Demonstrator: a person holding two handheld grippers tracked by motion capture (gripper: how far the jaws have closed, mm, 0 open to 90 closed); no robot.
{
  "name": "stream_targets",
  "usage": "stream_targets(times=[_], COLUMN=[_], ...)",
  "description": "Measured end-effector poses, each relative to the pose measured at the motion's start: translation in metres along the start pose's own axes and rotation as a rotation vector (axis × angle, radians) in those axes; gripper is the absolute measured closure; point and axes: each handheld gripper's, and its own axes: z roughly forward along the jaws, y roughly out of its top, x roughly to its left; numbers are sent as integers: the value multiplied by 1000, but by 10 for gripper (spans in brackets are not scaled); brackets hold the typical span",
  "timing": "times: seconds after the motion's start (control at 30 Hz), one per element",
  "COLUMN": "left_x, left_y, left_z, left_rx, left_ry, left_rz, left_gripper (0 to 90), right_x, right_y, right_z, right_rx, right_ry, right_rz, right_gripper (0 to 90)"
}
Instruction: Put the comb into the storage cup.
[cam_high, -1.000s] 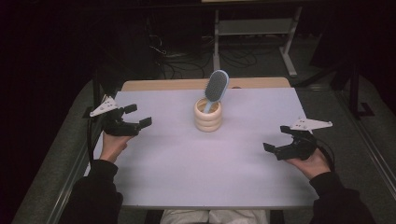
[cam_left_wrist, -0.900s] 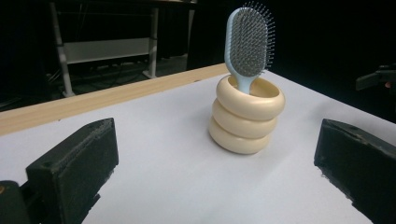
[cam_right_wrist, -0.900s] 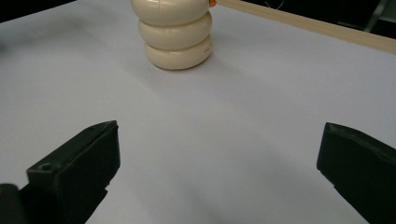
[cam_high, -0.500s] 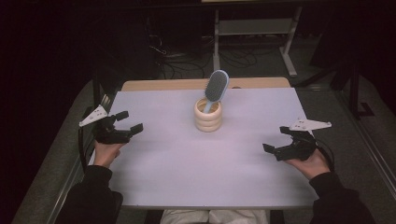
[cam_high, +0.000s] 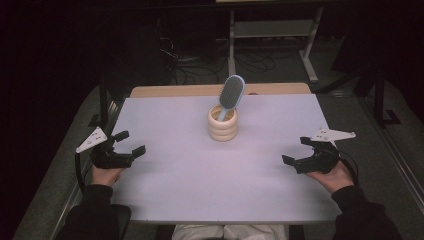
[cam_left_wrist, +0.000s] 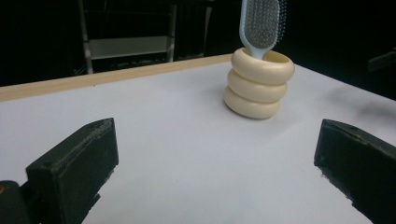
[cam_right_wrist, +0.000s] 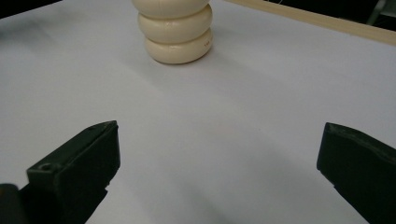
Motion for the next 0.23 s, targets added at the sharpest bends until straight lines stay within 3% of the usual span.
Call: stream_targets(times=[0.13, 0.23], left_x=[2, 0], left_y=[-3, -3], left_z=[-3, -1], left_rx=[-4, -4], left_ry=[0, -22], left_rz=[-17, -29], left_gripper=[0, 0], right_x=[0, 0], right_y=[-4, -6], right_z=[-4, -6], right_rx=[4, -4], right_ry=[-9, -13], right_rz=[4, 9], right_gripper=[0, 0])
